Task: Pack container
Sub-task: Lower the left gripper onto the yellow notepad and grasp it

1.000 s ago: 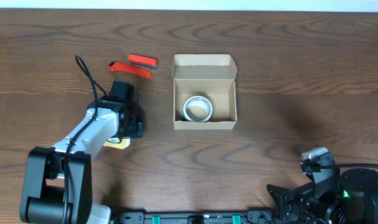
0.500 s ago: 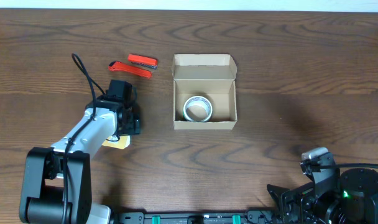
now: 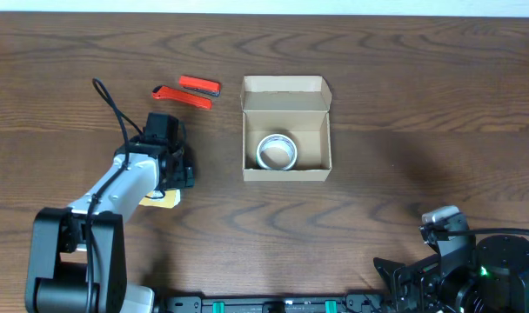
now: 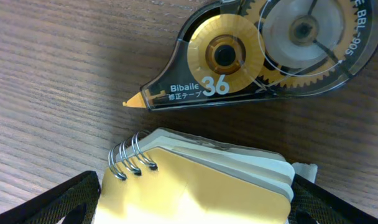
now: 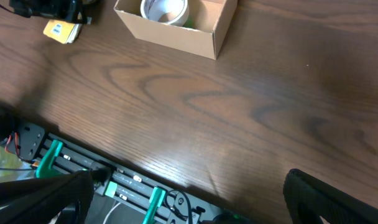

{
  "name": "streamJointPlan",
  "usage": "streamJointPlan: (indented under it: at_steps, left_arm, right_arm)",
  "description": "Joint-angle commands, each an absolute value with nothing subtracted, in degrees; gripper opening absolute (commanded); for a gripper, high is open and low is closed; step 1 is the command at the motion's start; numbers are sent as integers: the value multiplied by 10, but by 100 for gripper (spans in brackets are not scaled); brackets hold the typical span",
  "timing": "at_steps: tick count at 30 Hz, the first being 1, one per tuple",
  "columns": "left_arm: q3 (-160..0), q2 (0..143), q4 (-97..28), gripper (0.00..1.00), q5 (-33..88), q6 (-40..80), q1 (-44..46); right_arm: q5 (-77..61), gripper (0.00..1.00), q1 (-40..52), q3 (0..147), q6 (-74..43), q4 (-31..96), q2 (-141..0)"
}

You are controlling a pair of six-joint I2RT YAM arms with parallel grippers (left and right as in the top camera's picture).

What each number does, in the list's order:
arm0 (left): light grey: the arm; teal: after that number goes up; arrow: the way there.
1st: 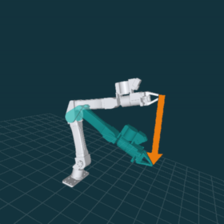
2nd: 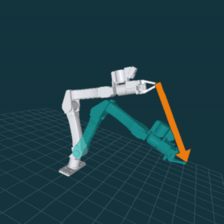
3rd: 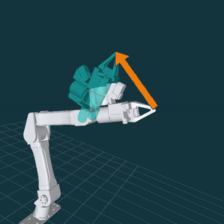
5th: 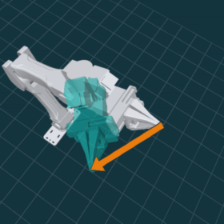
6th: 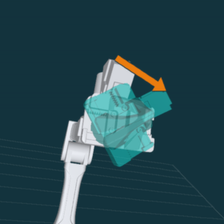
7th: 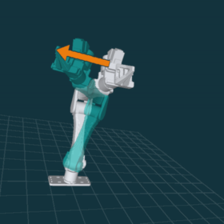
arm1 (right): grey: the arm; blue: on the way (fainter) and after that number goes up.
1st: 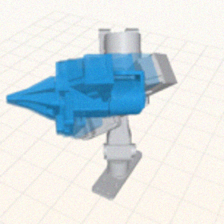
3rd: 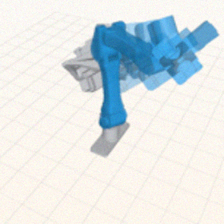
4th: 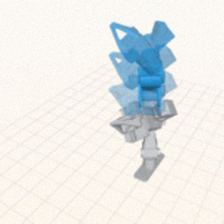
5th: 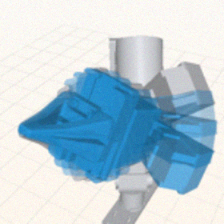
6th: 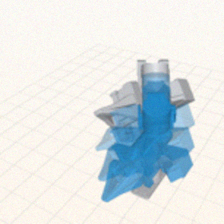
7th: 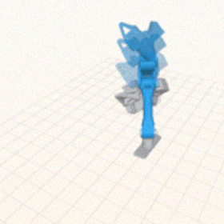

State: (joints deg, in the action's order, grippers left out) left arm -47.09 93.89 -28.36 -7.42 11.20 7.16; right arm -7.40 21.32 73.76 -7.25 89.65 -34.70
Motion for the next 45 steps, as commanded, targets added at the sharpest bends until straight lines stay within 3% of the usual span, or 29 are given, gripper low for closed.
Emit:
streamJointPlan:
  at_steps: [1,31,34,38,45]
  left_arm:
    - [-432,956,-277,95,-57,135,70]
    - [-387,993,-251,95,16,174,70]
    - [-387,996,-252,100,15,174,70]
    - [-388,996,-252,86,15,174,70]
    - [-418,996,-276,76,16,174,70]
  right_arm:
    - [-69,99,219,738,-79,896,-345]
    - [-69,99,219,738,-79,896,-345]
    - [-69,99,220,738,-79,896,-345]
    - [-69,99,220,738,-79,896,-345]
    - [-69,99,220,738,-79,896,-345]
